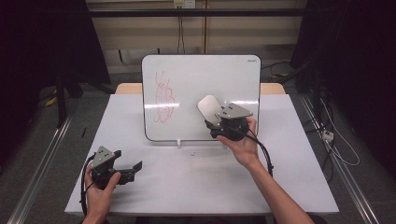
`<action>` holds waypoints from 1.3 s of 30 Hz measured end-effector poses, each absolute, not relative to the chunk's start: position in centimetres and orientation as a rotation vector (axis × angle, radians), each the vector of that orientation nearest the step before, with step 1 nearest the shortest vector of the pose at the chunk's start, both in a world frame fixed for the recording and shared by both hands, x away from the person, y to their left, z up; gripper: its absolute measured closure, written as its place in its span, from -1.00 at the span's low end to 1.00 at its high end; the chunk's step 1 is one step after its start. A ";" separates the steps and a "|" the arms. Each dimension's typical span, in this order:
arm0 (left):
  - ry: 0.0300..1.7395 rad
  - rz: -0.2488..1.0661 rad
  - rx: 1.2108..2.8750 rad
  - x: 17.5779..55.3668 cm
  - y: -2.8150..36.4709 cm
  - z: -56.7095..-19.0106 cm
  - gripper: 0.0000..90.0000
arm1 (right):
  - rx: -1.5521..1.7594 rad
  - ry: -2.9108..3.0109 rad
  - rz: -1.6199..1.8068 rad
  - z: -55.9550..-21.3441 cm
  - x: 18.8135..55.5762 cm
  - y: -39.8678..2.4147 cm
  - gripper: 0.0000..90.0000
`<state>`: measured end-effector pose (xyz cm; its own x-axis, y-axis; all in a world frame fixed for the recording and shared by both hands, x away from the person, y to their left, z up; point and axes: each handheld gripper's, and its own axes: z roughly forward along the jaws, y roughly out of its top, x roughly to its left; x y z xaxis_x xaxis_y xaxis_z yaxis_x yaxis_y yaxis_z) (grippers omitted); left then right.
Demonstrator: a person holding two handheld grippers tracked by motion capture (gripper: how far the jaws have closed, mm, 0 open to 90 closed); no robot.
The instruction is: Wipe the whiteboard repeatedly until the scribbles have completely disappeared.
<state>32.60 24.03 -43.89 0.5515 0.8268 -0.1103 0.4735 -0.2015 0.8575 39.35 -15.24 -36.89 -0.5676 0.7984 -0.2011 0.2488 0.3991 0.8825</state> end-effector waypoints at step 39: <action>1.067 0.461 1.886 32.6 24.0 -44.1 -0.88 | 0.663 2.018 1.040 -31.8 45.0 -6.4 -0.30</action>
<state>32.64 24.00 -44.09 0.5590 0.8230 -0.1013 0.4900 -0.2293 0.8411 45.01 -6.42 -31.77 -0.5787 0.7182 -0.3864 0.1018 0.5337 0.8395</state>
